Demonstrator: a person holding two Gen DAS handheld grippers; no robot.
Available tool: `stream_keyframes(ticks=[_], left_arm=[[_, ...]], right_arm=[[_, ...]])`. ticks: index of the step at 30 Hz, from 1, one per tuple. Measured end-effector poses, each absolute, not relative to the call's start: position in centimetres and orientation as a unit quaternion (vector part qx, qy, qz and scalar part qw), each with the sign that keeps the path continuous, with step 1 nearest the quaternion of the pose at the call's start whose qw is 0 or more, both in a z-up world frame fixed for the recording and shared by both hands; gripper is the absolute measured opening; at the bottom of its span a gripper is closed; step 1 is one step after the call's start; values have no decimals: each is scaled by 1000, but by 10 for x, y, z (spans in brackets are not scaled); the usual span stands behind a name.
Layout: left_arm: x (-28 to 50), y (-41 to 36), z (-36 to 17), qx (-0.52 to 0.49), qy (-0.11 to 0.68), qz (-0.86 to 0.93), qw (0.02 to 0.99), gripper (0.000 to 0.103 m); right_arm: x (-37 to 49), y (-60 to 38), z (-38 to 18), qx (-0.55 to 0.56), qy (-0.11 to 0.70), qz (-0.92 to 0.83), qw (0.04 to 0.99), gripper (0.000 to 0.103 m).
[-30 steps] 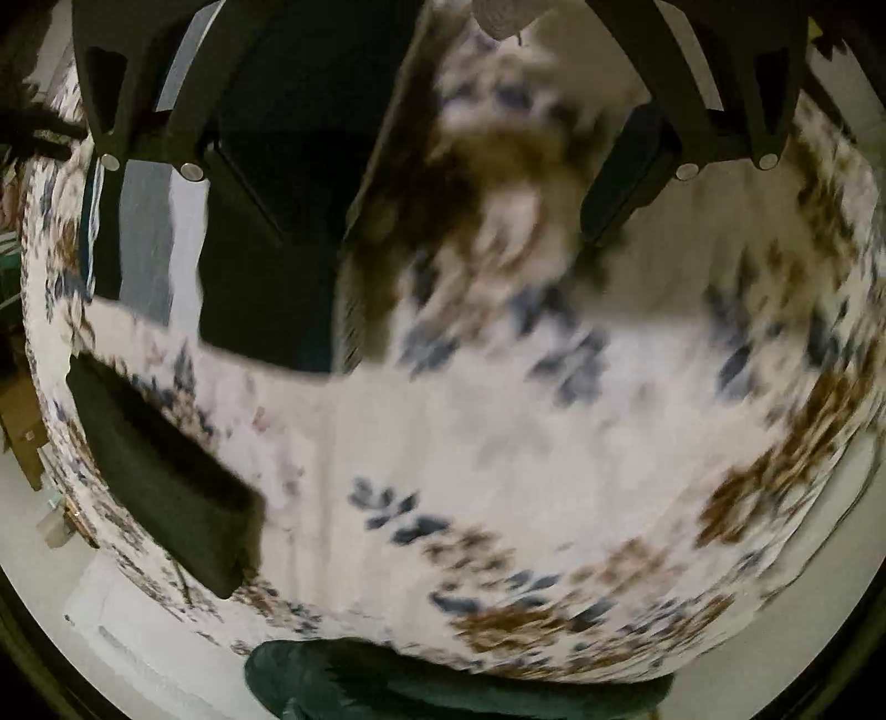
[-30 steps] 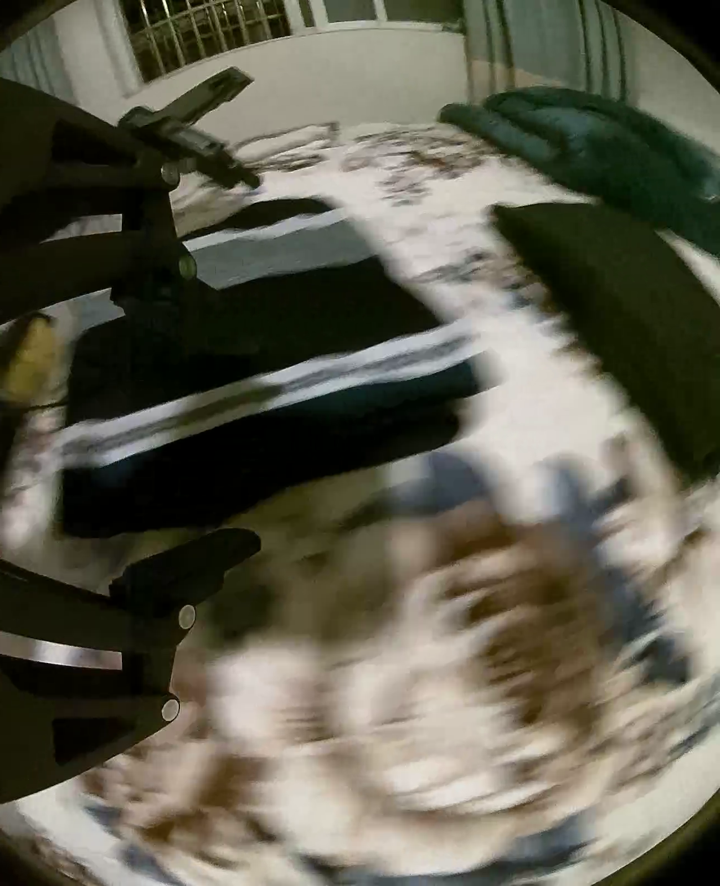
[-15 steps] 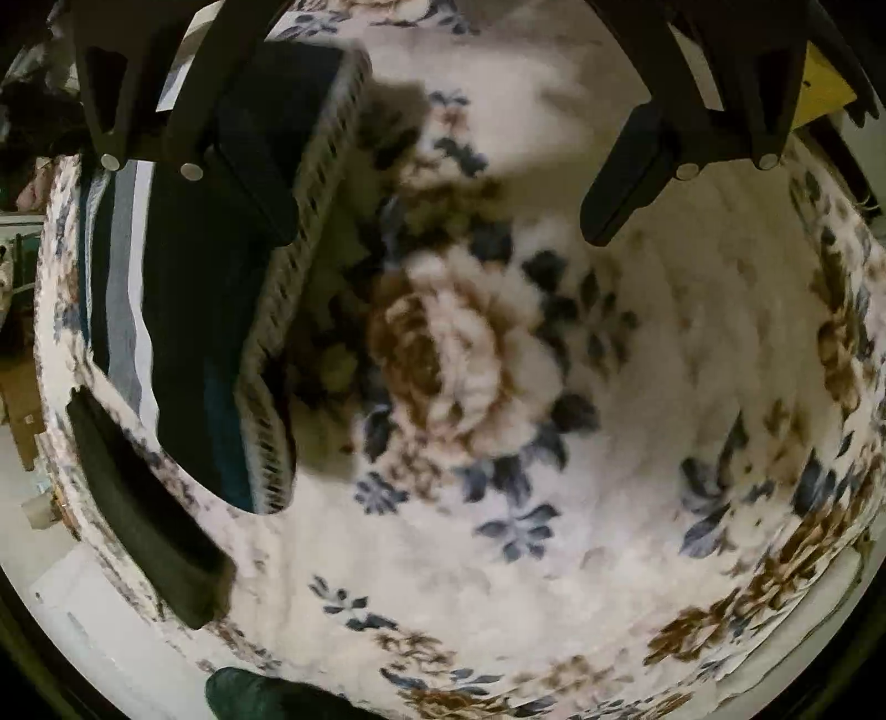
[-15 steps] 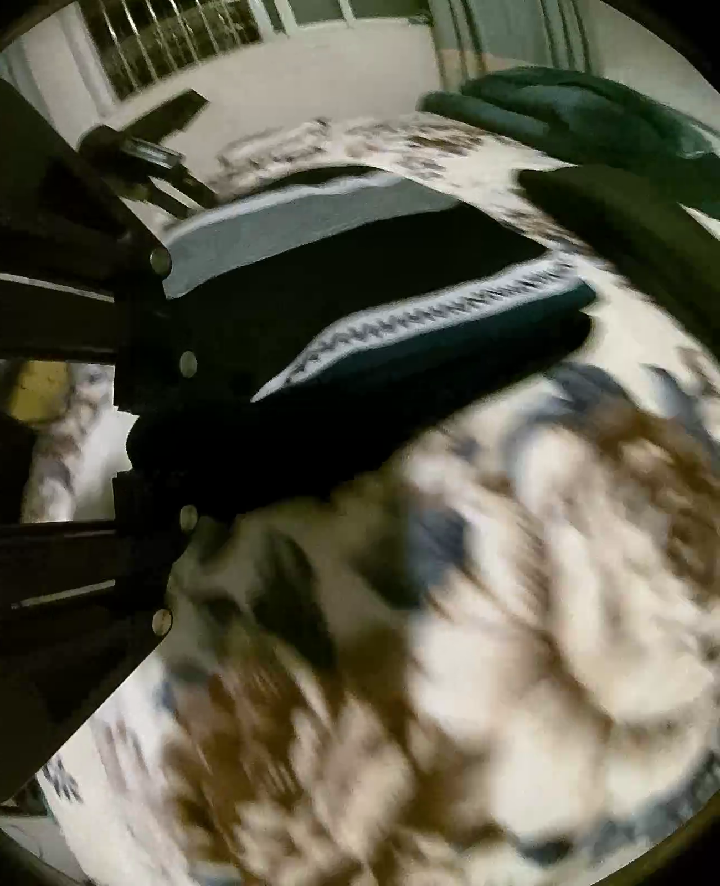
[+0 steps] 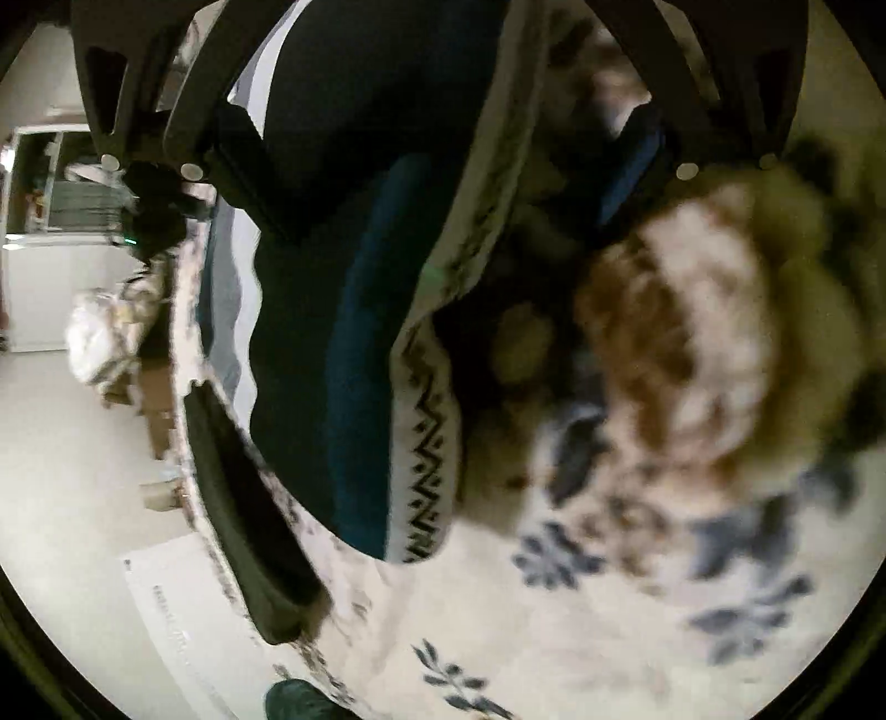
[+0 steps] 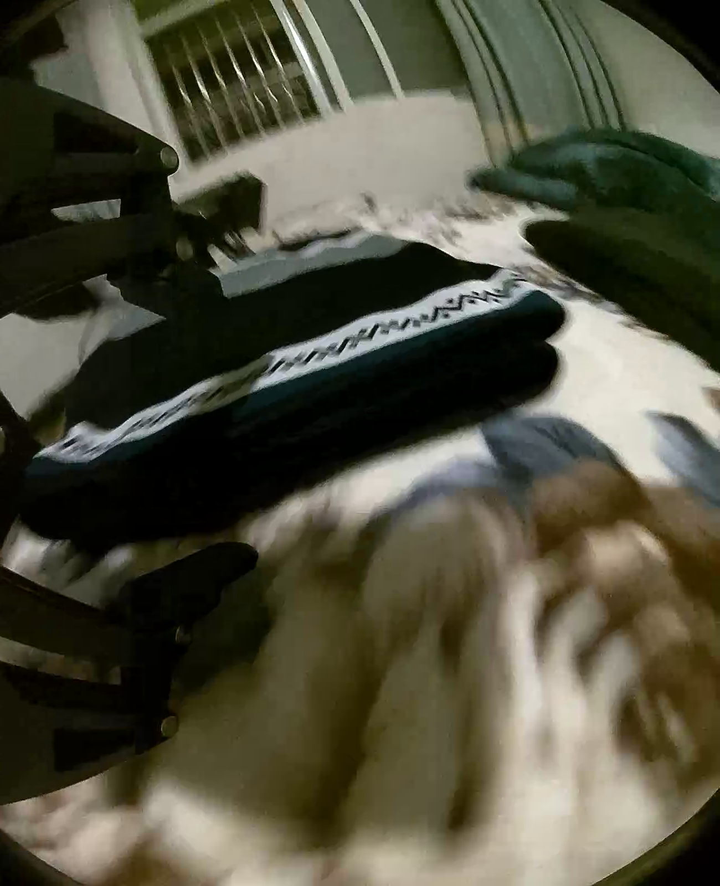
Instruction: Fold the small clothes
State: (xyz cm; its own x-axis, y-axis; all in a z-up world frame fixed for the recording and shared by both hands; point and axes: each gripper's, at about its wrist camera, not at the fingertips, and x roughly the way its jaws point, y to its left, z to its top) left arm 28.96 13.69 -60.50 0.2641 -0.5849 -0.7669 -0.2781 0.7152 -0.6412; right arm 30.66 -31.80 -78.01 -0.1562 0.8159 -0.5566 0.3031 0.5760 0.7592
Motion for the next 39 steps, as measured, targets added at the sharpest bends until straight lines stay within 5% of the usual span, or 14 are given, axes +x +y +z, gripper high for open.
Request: stream_keyframes(ticks=[8, 10, 12, 24, 32, 39], left_arm=[[311, 116, -597, -351, 575, -154, 723, 96], [315, 111, -589, -331, 577, -143, 733, 54], [317, 116, -583, -333, 574, -133, 736, 21], [368, 107, -493, -305, 568, -186, 741, 18], [506, 66, -428, -259, 536, -234, 769, 18], [626, 31, -462, -214, 540, -233, 780, 19]], right_arm=[[310, -259, -794, 389, 718, 310, 487, 79], [307, -246, -793, 387, 715, 309, 494, 55], [303, -252, -788, 411, 704, 299, 496, 39], [306, -280, -698, 442, 658, 246, 558, 28], [429, -324, -615, 449, 598, 232, 622, 28], [564, -360, -638, 443, 580, 204, 652, 28]])
